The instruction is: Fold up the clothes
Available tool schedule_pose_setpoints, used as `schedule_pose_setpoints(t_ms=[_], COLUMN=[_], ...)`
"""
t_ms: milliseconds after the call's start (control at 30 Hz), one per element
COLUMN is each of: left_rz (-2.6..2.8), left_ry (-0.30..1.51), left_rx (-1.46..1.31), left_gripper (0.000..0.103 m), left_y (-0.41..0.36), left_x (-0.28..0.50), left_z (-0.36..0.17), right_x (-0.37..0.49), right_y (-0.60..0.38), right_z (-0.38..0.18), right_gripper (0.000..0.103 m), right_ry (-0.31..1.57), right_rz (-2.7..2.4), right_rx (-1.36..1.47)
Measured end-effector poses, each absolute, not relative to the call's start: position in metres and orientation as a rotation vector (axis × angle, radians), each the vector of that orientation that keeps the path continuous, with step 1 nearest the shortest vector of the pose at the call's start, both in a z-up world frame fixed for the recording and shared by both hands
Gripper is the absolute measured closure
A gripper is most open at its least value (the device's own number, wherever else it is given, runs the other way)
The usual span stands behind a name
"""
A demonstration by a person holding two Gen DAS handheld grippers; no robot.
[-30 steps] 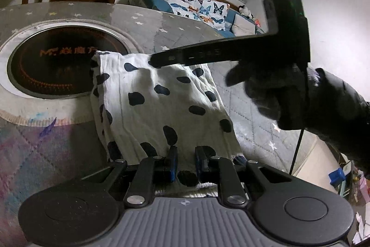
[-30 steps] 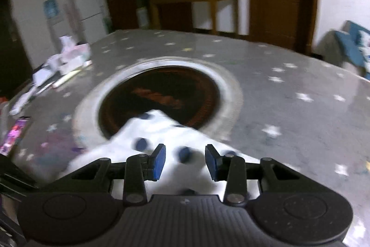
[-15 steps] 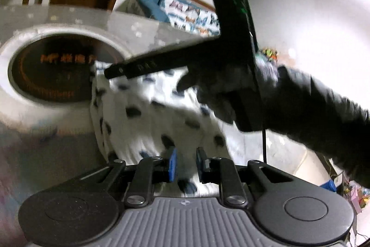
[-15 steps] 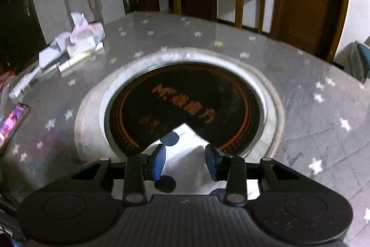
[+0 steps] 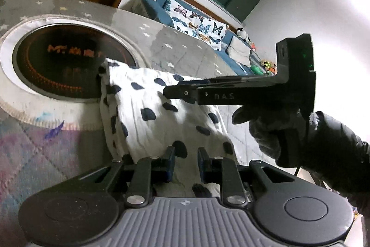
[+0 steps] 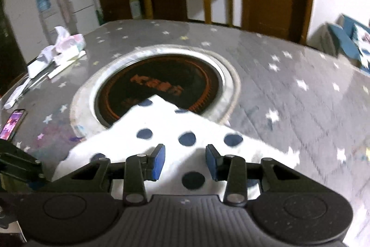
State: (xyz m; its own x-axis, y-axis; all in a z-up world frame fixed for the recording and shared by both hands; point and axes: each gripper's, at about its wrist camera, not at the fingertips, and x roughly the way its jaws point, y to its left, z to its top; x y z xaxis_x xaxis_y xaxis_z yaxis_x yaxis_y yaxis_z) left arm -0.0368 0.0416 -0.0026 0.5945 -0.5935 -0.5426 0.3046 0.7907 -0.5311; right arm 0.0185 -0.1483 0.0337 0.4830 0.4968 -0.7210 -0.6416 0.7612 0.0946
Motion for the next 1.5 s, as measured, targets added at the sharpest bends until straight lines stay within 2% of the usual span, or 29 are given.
schedule_pose_setpoints(t_ms=[133, 1067, 1500], left_rz=[-0.545, -0.638, -0.658], left_ry=[0.773, 0.79, 0.799], left_rx=[-0.414, -0.485, -0.509], left_gripper=[0.079, 0.076, 0.076], left_y=[0.045, 0.054, 0.057], left_x=[-0.038, -0.029, -0.026], left_z=[-0.007, -0.022, -0.025], right_x=[0.017, 0.022, 0.033], right_y=[-0.148, -0.136, -0.142], right_z=[0.021, 0.029, 0.024], right_gripper=[0.061, 0.057, 0.048], right_ry=[0.809, 0.813, 0.828], right_rz=[0.671, 0.495, 0.439], right_rx=[-0.189, -0.2, -0.2])
